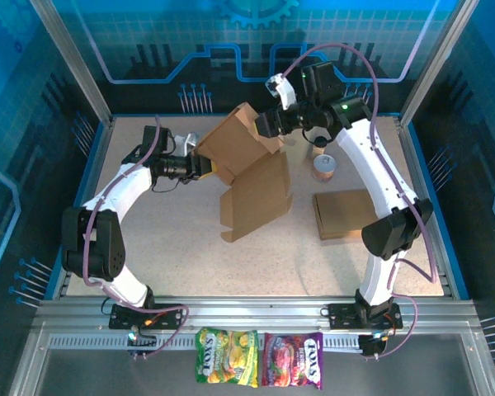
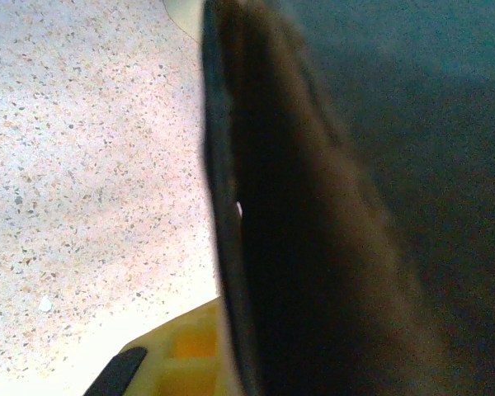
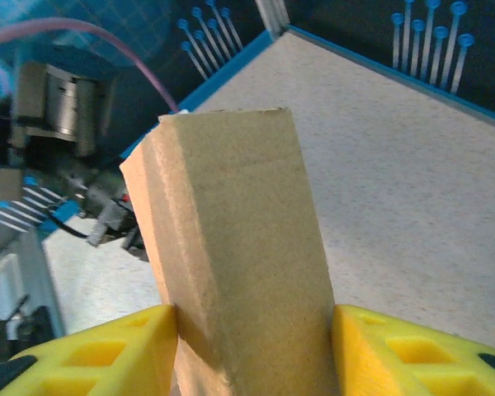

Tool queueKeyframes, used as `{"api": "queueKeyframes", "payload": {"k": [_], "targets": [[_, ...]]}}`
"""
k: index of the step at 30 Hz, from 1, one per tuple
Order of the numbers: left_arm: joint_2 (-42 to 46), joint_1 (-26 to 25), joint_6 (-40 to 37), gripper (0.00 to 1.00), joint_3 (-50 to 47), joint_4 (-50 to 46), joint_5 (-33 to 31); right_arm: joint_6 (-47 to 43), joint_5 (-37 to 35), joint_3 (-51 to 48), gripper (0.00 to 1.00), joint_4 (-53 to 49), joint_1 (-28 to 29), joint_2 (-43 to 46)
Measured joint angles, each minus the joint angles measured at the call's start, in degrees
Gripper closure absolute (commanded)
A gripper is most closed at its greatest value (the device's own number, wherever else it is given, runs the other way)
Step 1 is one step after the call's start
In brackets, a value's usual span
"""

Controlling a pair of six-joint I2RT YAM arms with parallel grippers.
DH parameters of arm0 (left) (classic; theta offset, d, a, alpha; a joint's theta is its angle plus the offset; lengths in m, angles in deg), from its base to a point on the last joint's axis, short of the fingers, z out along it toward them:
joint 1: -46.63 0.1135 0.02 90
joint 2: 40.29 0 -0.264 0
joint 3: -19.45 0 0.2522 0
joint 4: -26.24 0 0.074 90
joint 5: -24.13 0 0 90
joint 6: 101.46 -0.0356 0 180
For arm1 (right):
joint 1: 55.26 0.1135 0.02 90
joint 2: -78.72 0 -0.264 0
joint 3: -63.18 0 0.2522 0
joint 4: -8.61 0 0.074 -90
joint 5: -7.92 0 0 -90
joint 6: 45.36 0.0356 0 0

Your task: Fold the paper box

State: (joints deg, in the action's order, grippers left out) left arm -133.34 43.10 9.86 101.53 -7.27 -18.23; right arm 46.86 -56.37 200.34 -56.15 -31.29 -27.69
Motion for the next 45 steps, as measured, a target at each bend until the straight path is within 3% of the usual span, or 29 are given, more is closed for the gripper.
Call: {"api": "queueKeyframes", "payload": {"k": [14,22,26,31,37,45], "targets": [[0.0,-0.76,-0.96,1.0,0.76,-2.97,-1.86,-6.29,-29.81,0.83,0.63,-3.1,8.39,0.33],[0.0,-1.92,-1.81,1.0,1.75,-4.76,-3.58,-7.69,-44.78,0.83,0.83,-3.52,12.92,-0.26],[0.0,-2.43,-1.99,1.0,1.95,-6.67,-5.03,-7.63,-51.41,0.37,0.86,-3.52,14.38,-1.86],[0.0,-2.73,-2.03,1.0,1.95,-8.87,-6.88,-6.93,-56.85,-2.84,1.0,-3.39,15.21,-2.21],[-0.04,-3.72,-1.79,1.0,2.32,-11.52,-10.49,-2.89,-60.35,-2.34,1.0,-4.98,15.85,-5.03],[-2.54,-5.64,1.2,1.0,3.45,-17.27,-20.85,8.26,-61.29,-5.68,1.0,-8.59,17.38,-8.61]]}}
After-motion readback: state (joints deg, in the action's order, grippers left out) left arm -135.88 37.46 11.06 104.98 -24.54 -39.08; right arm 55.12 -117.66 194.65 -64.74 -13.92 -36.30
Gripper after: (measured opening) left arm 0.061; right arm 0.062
